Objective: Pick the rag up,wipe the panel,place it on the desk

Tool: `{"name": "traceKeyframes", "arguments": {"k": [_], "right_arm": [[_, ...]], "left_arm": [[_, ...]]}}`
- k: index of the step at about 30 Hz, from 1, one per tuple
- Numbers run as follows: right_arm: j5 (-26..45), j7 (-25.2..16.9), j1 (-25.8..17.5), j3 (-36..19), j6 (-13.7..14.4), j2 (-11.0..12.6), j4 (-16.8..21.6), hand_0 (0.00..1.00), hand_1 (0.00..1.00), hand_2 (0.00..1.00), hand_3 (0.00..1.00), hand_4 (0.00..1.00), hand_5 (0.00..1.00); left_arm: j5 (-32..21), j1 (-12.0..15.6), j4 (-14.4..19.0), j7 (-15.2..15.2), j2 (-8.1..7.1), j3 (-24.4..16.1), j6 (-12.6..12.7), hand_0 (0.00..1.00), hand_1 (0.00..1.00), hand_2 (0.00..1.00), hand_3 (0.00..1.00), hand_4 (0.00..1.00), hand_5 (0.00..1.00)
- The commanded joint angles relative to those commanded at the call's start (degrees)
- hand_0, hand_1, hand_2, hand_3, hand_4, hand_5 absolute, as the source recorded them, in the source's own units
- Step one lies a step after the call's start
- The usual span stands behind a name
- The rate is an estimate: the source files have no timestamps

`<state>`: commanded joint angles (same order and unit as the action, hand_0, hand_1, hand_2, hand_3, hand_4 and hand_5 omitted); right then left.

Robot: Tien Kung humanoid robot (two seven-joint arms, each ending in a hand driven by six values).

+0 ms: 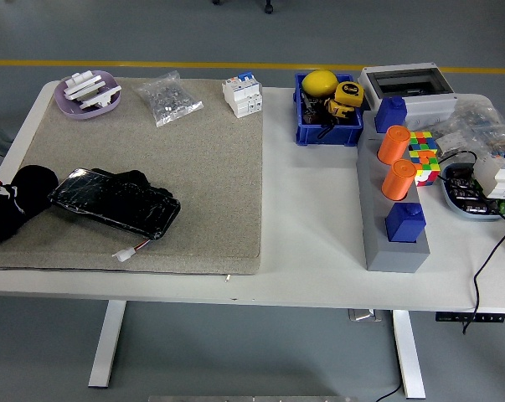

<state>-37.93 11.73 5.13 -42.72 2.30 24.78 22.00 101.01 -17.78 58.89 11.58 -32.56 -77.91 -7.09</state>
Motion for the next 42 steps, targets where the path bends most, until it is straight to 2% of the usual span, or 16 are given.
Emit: {"name": "traceKeyframes", "arguments": {"k": [9,17,18,23,24,29,30,35,36,41,42], "right_arm": [[-0.87,-0.10,0.17,-0.79,0.21,-0.12,0.36,0.760,0.609,0.626,0.609,0.998,0.627],[-1.08,-0.16,0.29,-1.06,0.35,-0.11,0.28,0.760,0.609,0.626,0.608,0.998,0.629],[-1.07,-0.16,0.33,-1.06,0.36,-0.09,0.25,0.759,0.608,0.626,0.608,0.998,0.628],[-0.80,-0.18,0.33,-0.86,0.36,-0.06,0.07,0.759,0.608,0.626,0.608,0.998,0.628],[-0.73,-0.18,0.33,-0.73,0.33,-0.05,0.05,0.760,0.608,0.625,0.608,0.998,0.628],[-0.87,-0.28,0.36,-1.02,0.42,-0.18,0.00,0.760,0.608,0.625,0.608,0.998,0.628],[-0.87,-0.30,0.38,-1.04,0.43,-0.20,-0.02,0.760,0.608,0.625,0.608,0.998,0.628],[-0.72,-0.33,0.41,-0.81,0.43,-0.25,-0.09,0.760,0.608,0.625,0.608,0.998,0.628],[-0.69,-0.34,0.44,-0.79,0.44,-0.25,-0.10,0.760,0.608,0.625,0.608,0.998,0.628],[-0.49,-0.36,0.52,-0.68,0.47,-0.32,-0.19,0.760,0.608,0.625,0.608,0.998,0.628],[-0.45,-0.35,0.52,-0.65,0.46,-0.32,-0.23,0.759,0.608,0.625,0.608,0.998,0.629]], "left_arm": [[0.88,-2.78,-5.06,-0.37,1.34,3.09,0.56,0.914,0.954,0.963,0.885,0.998,0.501],[0.67,-3.87,-7.15,-1.10,1.85,5.08,1.63,0.899,0.943,0.945,0.870,0.998,0.519],[0.65,-3.99,-7.47,-1.13,1.88,5.40,1.70,0.810,0.897,0.908,0.844,0.971,0.365],[0.29,-4.16,-8.36,-1.38,2.01,6.28,2.01,0.810,0.897,0.908,0.844,0.971,0.365],[0.22,-4.17,-8.47,-1.39,2.05,6.42,2.04,0.622,0.814,0.863,0.775,0.884,0.212],[0.07,-4.00,-9.06,-1.50,2.27,6.82,2.13,0.622,0.814,0.863,0.775,0.884,0.212],[0.03,-3.93,-9.14,-1.50,2.31,6.87,2.19,0.480,0.743,0.829,0.712,0.802,0.118],[-0.64,-3.86,-9.43,-1.97,2.38,7.11,2.98,0.480,0.743,0.829,0.712,0.802,0.118],[-0.79,-3.87,-9.52,-2.12,2.38,7.15,3.29,0.399,0.576,0.778,0.649,0.781,0.133],[-1.19,-3.84,-9.71,-2.63,2.35,7.55,5.10,0.399,0.576,0.778,0.649,0.781,0.133],[-1.25,-3.83,-9.72,-2.73,2.35,7.62,5.41,0.367,0.430,0.662,0.607,0.733,0.102]]}}
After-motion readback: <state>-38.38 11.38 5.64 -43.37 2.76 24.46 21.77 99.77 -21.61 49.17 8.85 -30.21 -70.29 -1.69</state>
